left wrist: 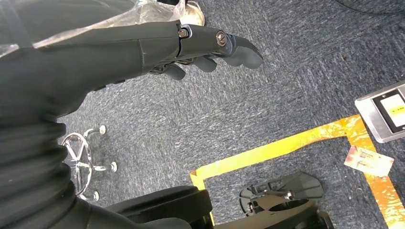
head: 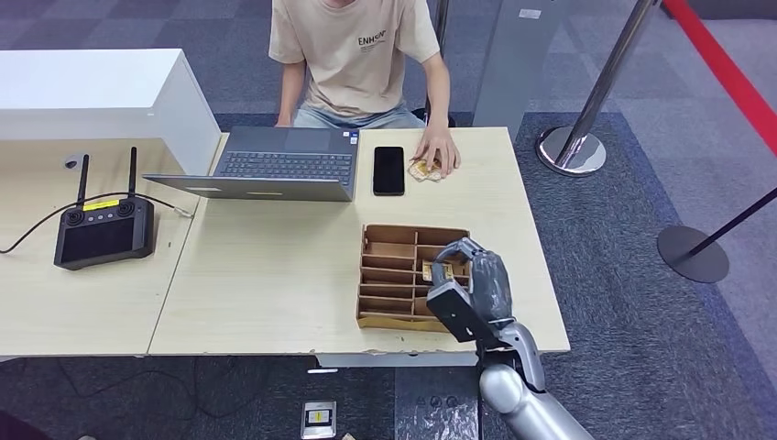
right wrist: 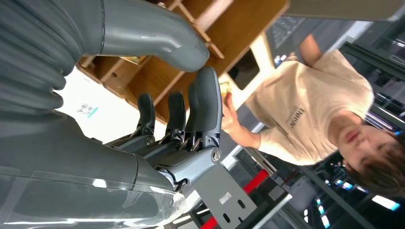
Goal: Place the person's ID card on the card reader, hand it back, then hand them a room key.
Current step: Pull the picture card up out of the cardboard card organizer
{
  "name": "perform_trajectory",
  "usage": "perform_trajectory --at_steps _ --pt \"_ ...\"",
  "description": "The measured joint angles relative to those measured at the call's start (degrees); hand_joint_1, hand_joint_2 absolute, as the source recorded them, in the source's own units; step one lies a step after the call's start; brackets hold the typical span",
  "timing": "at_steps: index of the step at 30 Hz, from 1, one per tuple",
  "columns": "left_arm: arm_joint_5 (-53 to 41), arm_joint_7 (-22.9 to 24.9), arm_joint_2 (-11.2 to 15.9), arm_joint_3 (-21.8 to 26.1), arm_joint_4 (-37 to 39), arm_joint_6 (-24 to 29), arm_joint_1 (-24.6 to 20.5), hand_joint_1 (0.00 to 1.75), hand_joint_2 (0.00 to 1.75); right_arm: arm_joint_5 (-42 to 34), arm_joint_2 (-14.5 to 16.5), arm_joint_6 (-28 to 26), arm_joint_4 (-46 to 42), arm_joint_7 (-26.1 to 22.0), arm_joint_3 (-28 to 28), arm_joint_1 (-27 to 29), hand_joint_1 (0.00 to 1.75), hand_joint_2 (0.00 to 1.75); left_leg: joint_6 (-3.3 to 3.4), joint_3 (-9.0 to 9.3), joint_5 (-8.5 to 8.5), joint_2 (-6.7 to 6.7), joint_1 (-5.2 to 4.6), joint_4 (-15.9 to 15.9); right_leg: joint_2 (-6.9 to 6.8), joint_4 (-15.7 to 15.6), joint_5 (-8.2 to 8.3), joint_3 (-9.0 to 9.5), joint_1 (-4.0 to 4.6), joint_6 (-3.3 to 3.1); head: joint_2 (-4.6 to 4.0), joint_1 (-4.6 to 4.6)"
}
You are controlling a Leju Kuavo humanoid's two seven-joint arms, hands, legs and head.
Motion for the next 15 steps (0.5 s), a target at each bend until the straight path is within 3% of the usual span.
perform_trajectory --at_steps 7,12,15 --pt "-0.26 0.00 -0.02 0.00 0.00 0.01 0.00 0.00 1.75 -0.66 0.14 -0.13 3.02 0.07 0.42 -0.13 0.87 1.75 0.00 0.00 0.00 0.00 0.00 0.00 0.00 0.00 0.00 0.00 0.00 0.00 0.00 -0.01" --pt "-0.32 0.00 -0.02 0.00 0.00 -0.04 0.00 0.00 1.75 -0.69 0.14 0.01 4.20 0.07 0.64 -0.35 0.32 1.75 0.00 0.00 0.00 0.00 0.00 0.00 0.00 0.00 0.00 0.00 0.00 0.00 0.00 -0.01" --pt "-0.40 0.11 -0.01 0.00 0.00 -0.08 0.00 0.00 1.75 -0.58 0.14 -0.05 4.87 0.04 0.75 -0.72 0.32 1.75 0.00 0.01 0.00 0.00 0.00 0.00 0.00 0.00 0.00 0.00 0.00 0.00 0.00 -0.01"
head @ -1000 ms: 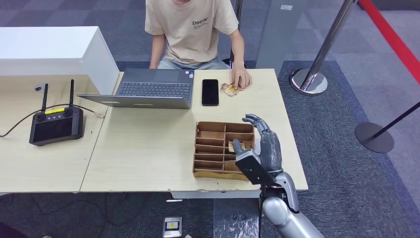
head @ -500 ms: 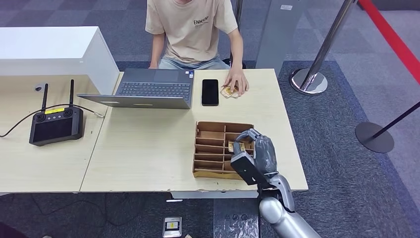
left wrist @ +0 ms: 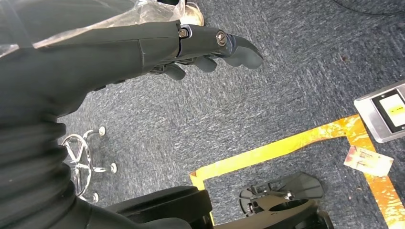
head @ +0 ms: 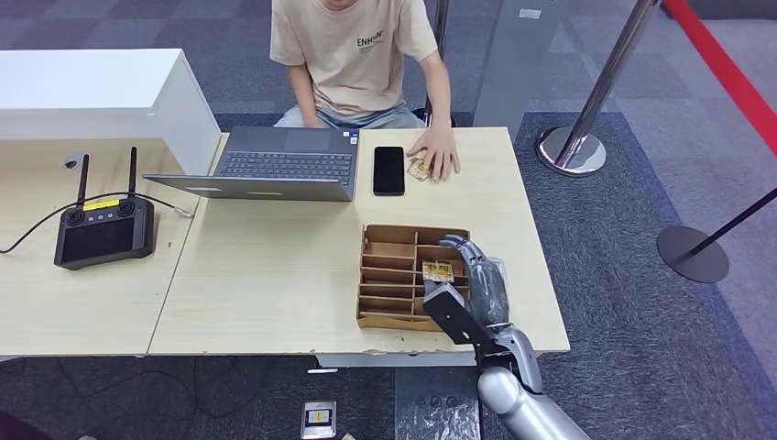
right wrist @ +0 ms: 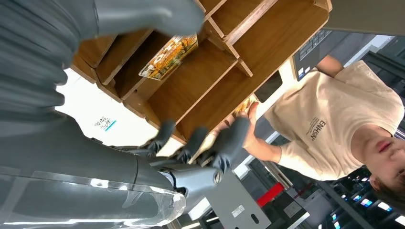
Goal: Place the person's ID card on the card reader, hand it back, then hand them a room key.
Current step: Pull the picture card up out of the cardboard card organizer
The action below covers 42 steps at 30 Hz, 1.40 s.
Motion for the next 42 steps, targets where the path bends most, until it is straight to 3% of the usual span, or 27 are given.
perform_trajectory --at_steps 14,25,42 --pt "-0.27 0.17 0.01 0.00 0.00 -0.07 0.00 0.00 1.75 0.69 0.02 -0.44 1.66 -0.06 0.41 -0.39 0.48 1.75 0.00 0.00 0.00 0.00 0.00 0.00 0.00 0.00 0.00 0.00 0.00 0.00 0.00 0.00" --pt "-0.25 0.45 0.03 0.00 0.00 -0.06 0.02 0.00 1.75 8.10 0.03 -0.50 1.66 1.27 0.46 0.00 0.45 1.75 0.00 0.01 0.00 0.00 0.00 0.00 0.00 0.00 0.00 0.00 0.00 0.00 0.00 0.00" --pt "-0.22 0.34 0.10 0.00 0.01 0.11 0.02 0.00 1.75 13.17 0.59 -0.52 1.34 2.15 -0.55 1.76 0.61 1.75 0.00 0.00 0.00 0.01 0.00 0.00 0.00 0.00 0.00 -0.01 0.00 0.00 0.00 0.01"
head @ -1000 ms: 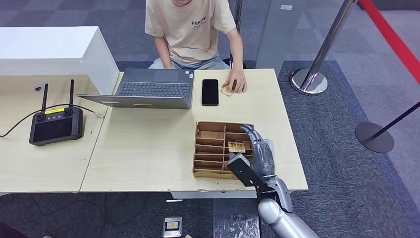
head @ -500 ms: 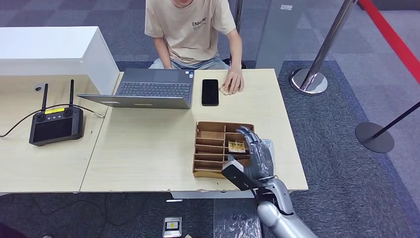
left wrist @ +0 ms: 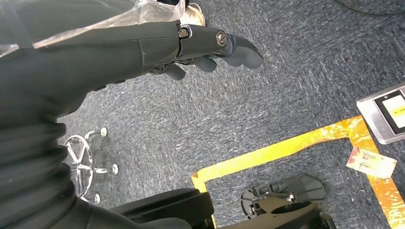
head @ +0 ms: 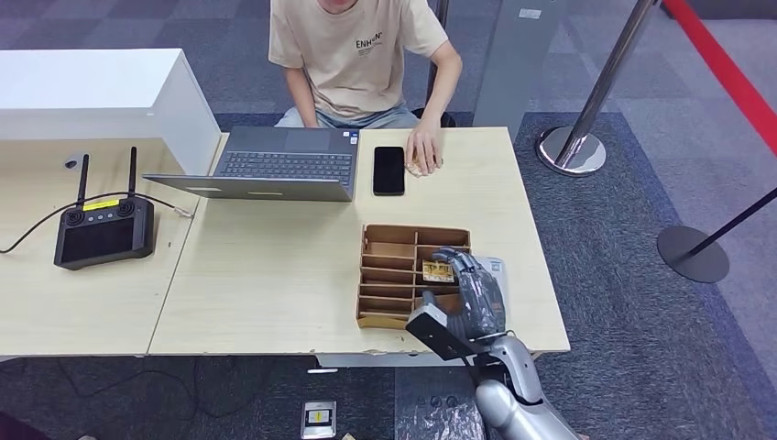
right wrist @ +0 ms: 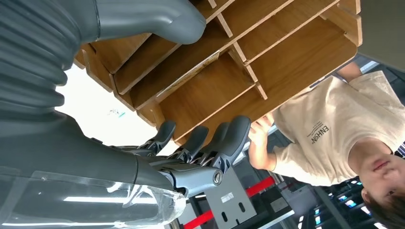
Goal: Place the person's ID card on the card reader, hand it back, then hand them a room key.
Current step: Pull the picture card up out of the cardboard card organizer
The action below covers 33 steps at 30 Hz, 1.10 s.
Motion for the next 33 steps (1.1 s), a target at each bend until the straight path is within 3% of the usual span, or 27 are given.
perform_trajectory --at_steps 9,23,28,33 --pt "-0.08 0.55 0.02 0.00 0.01 0.00 0.01 0.00 1.75 11.56 1.14 0.00 0.00 2.96 -2.50 0.96 0.51 1.75 0.00 0.00 0.00 0.00 0.00 0.00 0.00 0.00 0.00 0.00 0.00 0.00 0.00 -0.01" --pt "-0.43 0.74 0.02 -0.02 -0.01 -0.10 0.00 0.00 1.75 16.28 2.97 0.00 -0.24 3.69 -6.12 1.88 0.62 1.75 0.00 0.00 0.00 0.00 0.00 0.00 0.00 0.00 0.00 0.00 0.00 0.00 0.00 -0.01" --pt "-0.52 0.83 0.02 -0.02 -0.01 -0.11 0.00 0.00 1.75 17.50 3.37 -0.01 -0.26 4.30 -6.87 1.98 0.39 1.75 0.00 0.00 0.00 0.01 0.00 0.00 0.00 0.00 0.00 0.00 0.00 0.00 0.00 -0.01" --pt "-0.52 0.83 -0.01 -0.02 -0.01 -0.12 0.00 0.00 1.75 17.82 3.56 0.00 -0.20 5.10 -7.10 1.99 0.41 1.75 0.00 0.00 0.00 0.00 0.00 0.00 0.00 0.00 0.00 0.00 0.00 0.00 0.00 -0.01"
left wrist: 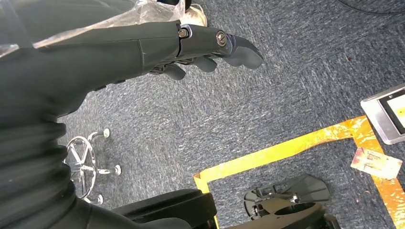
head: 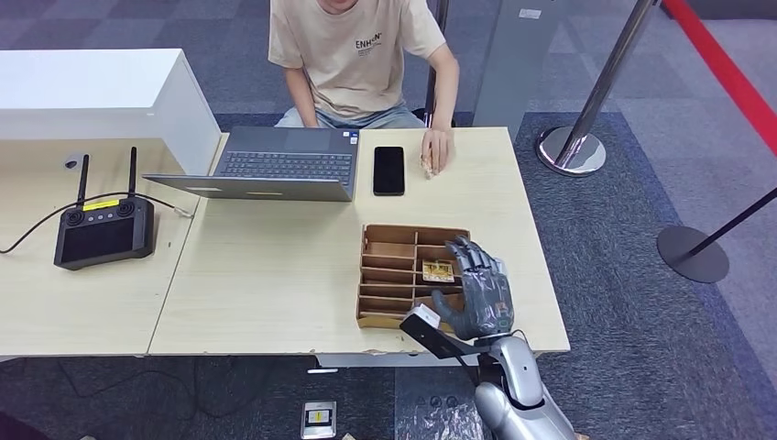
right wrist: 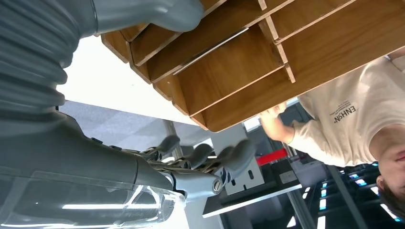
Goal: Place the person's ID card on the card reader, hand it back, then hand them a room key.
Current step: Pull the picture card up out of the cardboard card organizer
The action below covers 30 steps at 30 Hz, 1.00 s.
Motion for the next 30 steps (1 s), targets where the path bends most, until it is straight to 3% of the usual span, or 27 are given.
perform_trajectory --at_steps 30 --pt "0.96 -0.02 -0.10 0.00 0.00 0.10 0.00 0.00 1.75 0.75 -0.09 0.00 3.81 3.55 0.20 -2.42 0.61 1.75 0.00 0.00 0.00 0.00 0.00 0.00 0.00 0.00 -0.01 0.00 0.00 -0.01 0.00 0.00"
